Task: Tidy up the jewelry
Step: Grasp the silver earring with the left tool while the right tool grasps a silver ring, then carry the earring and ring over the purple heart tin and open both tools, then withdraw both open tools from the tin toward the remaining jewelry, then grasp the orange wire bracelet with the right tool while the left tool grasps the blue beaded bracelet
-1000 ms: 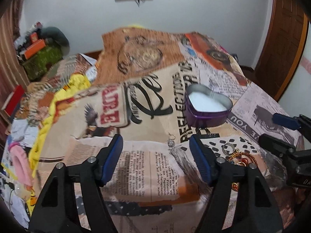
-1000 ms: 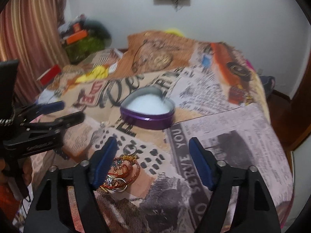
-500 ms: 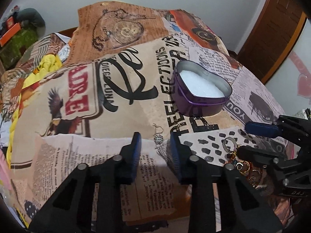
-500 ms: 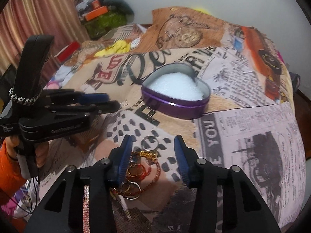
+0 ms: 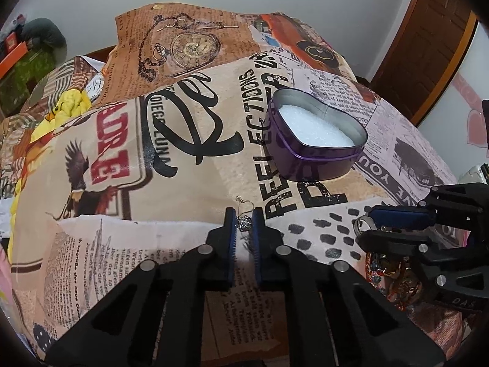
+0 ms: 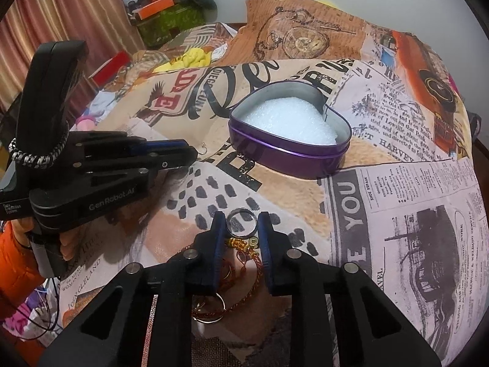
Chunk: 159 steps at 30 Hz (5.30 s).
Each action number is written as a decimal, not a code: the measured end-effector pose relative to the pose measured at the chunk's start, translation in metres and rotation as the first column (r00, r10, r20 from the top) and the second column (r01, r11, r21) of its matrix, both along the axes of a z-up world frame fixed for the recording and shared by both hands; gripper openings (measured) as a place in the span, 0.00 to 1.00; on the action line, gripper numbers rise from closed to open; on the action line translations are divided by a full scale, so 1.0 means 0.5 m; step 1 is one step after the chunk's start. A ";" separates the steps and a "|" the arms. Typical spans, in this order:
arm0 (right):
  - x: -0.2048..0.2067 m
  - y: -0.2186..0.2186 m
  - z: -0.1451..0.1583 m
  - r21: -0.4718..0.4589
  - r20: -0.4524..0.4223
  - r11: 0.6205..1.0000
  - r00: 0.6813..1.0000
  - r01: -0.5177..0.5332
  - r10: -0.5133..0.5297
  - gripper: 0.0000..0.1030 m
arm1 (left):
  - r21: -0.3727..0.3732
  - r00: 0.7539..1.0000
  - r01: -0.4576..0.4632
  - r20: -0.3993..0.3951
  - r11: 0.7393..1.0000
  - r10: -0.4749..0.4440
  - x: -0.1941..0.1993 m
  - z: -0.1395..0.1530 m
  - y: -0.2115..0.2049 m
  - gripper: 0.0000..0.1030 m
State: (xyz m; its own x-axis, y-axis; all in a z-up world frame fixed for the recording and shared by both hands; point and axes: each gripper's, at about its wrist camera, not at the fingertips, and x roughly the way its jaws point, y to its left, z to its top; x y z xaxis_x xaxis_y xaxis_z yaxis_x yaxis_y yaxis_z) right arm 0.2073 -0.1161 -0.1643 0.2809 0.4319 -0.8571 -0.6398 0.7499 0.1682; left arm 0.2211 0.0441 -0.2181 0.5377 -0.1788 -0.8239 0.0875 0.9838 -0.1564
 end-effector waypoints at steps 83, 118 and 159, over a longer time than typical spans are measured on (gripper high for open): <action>0.117 -0.022 0.055 0.054 0.138 0.993 0.984 0.106 -0.113 0.27 | -0.027 0.988 0.064 0.142 0.998 -0.060 0.078 0.108 -0.062 0.09; -0.054 -0.073 0.086 0.009 0.125 0.994 0.986 0.111 -0.111 0.28 | 0.052 0.992 0.108 0.056 0.993 -0.111 -0.104 0.102 -0.109 0.31; -0.025 -0.039 0.025 -0.035 0.077 0.999 0.997 -0.012 0.015 0.05 | 0.005 0.999 0.046 -0.005 0.999 -0.046 -0.124 0.061 -0.083 0.31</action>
